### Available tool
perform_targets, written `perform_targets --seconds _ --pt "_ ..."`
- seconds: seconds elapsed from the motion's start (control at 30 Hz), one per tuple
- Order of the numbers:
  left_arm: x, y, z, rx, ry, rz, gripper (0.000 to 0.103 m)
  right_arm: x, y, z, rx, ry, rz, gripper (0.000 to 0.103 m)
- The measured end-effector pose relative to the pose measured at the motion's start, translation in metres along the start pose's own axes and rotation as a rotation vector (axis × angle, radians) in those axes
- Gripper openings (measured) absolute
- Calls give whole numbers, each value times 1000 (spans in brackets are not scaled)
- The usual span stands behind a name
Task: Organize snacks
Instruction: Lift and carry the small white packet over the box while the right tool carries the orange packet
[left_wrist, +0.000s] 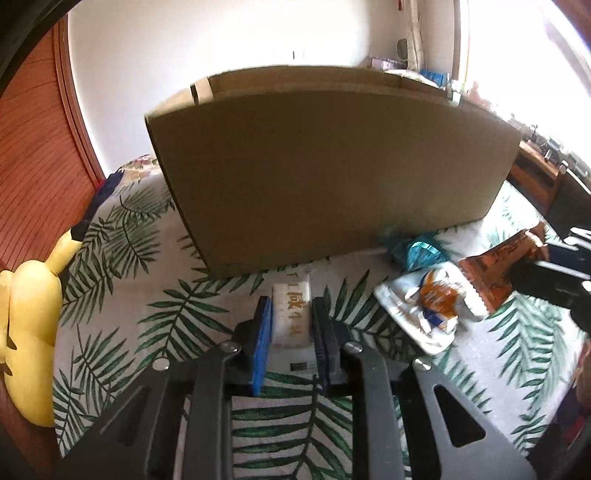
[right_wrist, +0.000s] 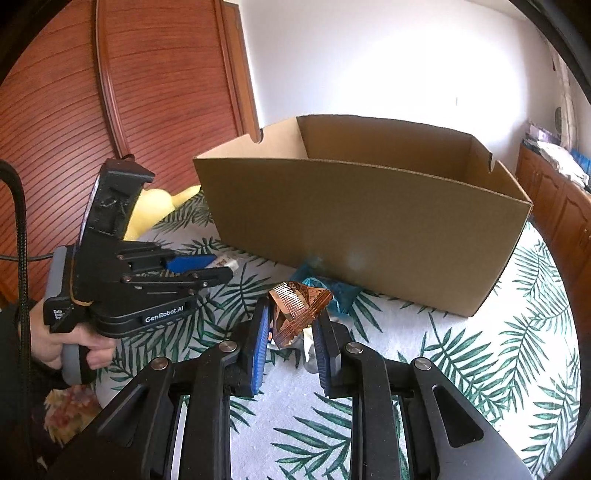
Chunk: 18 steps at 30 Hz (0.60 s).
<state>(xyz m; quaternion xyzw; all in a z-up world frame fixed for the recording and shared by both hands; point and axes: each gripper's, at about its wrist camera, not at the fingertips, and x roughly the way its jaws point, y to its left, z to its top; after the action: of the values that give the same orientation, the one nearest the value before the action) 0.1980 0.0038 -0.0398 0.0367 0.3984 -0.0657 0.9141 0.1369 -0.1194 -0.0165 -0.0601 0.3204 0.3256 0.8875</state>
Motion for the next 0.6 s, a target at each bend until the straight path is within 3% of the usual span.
perform_targets --seconds 0.6 --pt "-91 -22 70 54 -224 -57 19 -36 -12 51 -17 -102 -45 21"
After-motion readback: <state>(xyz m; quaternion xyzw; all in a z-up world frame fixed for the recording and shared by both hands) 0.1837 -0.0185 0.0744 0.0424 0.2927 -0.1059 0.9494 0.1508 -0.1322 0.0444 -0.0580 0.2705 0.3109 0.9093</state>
